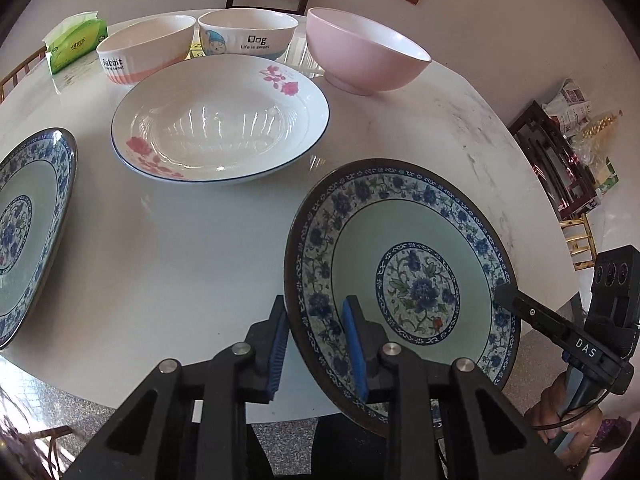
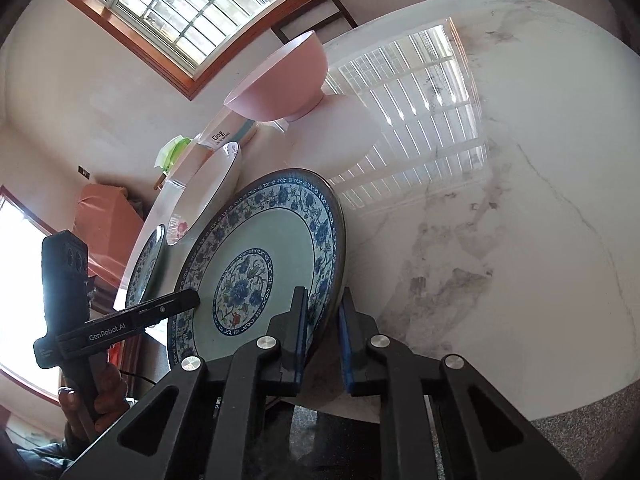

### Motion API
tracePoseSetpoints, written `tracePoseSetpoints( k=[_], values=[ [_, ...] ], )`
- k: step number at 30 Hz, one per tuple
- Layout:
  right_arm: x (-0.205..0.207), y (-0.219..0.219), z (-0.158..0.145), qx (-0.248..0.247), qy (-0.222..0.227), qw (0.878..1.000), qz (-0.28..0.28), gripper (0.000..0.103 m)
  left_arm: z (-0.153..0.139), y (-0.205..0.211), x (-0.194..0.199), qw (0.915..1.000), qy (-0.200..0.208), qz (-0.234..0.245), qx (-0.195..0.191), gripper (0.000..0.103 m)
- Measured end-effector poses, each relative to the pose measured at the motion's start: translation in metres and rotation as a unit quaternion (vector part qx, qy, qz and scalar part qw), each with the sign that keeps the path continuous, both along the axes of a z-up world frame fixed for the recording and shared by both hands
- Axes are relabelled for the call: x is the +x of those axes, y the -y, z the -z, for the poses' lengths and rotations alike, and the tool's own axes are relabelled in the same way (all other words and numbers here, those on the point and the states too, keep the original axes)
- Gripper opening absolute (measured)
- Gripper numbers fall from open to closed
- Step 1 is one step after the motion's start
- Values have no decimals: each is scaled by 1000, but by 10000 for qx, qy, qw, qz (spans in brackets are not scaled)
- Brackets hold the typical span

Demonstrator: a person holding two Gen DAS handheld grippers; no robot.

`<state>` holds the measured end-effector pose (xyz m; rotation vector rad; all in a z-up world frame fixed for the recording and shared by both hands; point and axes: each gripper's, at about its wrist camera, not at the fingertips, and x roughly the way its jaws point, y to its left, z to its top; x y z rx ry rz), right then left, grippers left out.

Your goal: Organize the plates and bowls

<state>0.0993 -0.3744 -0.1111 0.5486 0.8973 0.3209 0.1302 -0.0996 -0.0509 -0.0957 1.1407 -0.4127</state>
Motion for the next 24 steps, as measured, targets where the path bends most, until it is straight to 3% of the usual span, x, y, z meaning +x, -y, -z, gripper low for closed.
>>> tracePoseSetpoints(
  k=[10,24],
  values=[
    [-28,-19,-12,108,156,9998,-53,15,-14,-8,-23,9991,400,-118,-14,27],
    [-10,-114,-30,74,349,9936,-1068,16,-42,-107,-54,9883,922,-1214,61,27]
  ],
)
